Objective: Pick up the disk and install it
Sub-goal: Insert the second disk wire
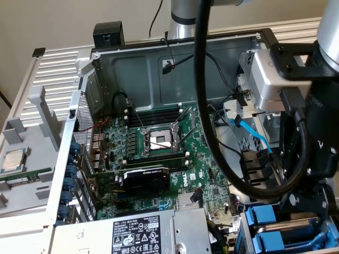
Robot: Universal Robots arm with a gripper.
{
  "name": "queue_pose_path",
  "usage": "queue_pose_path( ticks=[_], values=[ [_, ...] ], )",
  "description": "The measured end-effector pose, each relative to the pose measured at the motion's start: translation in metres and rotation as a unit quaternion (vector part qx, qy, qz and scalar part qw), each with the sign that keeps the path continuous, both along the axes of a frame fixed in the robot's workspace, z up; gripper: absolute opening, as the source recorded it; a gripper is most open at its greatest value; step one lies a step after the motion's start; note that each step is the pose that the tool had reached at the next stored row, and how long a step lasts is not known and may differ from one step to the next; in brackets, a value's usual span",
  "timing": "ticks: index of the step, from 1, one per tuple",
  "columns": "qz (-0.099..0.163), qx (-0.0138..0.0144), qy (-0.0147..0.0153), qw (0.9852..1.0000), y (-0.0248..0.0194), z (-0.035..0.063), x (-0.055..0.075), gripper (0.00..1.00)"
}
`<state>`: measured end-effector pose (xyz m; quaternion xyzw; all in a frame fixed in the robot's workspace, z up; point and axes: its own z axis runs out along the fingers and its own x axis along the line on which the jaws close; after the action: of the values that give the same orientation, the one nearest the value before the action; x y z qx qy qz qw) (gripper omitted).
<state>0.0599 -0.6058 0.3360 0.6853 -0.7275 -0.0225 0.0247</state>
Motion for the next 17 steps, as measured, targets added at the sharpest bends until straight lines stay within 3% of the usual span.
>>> queue_pose_path(
  ticks=[1, 2, 11, 17],
  values=[
    [0.0, 0.0002, -0.0001, 1.0, 0.0, -0.0002, 0.0, 0.18],
    [0.0, 0.0004, 0.0, 1.0, 0.0, -0.0004, 0.0, 0.24],
    [0.0, -0.0005, 0.0001, 1.0, 0.0005, 0.0113, 0.0, 0.24],
    [0.0, -0.0005, 0.0001, 1.0, 0.0005, 0.0128, 0.0, 0.24]
  ],
)
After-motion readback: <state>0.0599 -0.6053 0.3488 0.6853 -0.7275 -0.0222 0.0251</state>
